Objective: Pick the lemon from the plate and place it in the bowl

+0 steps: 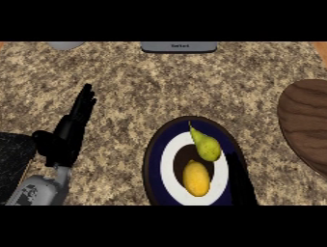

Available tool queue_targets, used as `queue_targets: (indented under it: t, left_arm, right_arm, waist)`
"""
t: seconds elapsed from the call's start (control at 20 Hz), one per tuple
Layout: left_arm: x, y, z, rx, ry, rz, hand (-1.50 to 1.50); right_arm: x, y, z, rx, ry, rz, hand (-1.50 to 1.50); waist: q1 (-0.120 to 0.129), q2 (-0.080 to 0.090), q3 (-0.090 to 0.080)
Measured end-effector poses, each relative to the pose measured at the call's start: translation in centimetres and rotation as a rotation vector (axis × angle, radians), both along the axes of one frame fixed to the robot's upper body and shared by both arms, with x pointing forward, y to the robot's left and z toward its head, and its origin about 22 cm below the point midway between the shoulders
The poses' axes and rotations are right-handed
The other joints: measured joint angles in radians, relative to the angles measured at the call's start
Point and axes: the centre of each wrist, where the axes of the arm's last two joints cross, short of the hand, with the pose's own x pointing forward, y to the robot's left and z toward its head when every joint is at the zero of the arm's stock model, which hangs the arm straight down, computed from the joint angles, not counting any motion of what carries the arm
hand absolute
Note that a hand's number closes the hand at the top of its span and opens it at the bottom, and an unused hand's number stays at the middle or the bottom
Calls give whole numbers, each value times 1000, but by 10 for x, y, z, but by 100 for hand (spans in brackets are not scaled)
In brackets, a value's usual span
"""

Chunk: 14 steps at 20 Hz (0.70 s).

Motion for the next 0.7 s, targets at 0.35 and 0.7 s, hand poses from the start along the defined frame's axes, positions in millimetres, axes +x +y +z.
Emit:
queue_targets:
  t: [0.35, 0.7]
  left_arm:
    - [1, 0, -2, -1, -3, 5, 0]
    - [2, 0, -3, 3, 0, -5, 0]
  right_arm:
    - [1, 0, -3, 89, -60, 9, -150]
    - [1, 1, -7, 183, -45, 1, -150]
  waist:
    - [-2, 0, 0]
    - [-1, 0, 0]
